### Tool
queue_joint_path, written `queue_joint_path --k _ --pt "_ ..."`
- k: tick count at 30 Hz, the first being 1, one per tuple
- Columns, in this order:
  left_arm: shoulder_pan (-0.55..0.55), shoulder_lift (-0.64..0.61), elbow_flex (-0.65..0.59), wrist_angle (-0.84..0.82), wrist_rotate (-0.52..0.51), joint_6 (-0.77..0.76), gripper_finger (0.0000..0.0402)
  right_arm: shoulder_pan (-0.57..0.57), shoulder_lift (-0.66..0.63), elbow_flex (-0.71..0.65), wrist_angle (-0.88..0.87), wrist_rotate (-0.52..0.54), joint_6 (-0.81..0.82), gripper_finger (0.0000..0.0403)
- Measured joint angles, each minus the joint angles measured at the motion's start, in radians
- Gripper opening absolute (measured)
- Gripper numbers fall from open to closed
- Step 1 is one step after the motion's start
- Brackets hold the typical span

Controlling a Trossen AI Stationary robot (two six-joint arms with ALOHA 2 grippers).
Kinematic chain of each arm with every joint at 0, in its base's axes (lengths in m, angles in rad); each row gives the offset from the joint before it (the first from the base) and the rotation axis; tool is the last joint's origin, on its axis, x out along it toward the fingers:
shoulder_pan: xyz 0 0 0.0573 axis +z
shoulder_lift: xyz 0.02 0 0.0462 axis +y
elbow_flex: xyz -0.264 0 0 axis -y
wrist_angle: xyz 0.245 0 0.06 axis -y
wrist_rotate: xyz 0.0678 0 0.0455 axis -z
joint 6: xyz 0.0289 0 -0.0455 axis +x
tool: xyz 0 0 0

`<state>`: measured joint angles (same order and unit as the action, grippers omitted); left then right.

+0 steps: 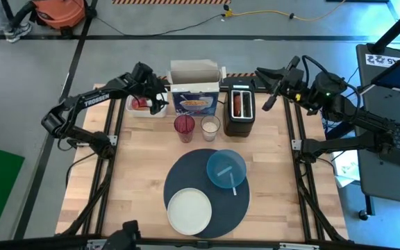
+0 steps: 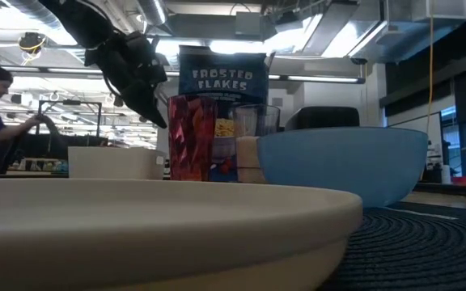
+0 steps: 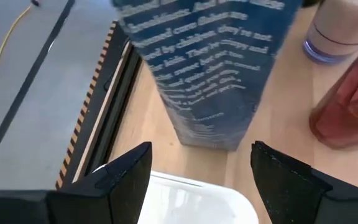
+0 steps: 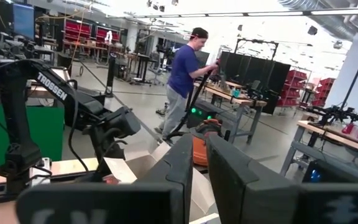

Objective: Arrange a breakfast setting
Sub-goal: Pour the cereal from the cereal box into the blue bowl

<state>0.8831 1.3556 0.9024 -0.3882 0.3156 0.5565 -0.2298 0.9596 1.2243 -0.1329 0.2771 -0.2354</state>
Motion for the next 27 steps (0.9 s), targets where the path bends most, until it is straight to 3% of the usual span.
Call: queue_joint_path --k 9,20,27 --pt "-0.002 0.047 0.0 0.003 0.014 -0.076 0.0267 0.0 0.0 0.0 0.004 0.0 0.014 0.0051" --pt "-0.053 0.099 0.0 0.094 -0.051 -0.039 0.0351 0.0 0.0 0.0 0.005 -0.026 0.058 0.0051" --pt "-0.054 0.125 0.0 0.094 -0.046 -0.028 0.0371 0.0 0.0 0.0 0.005 -0.026 0.077 0.0051"
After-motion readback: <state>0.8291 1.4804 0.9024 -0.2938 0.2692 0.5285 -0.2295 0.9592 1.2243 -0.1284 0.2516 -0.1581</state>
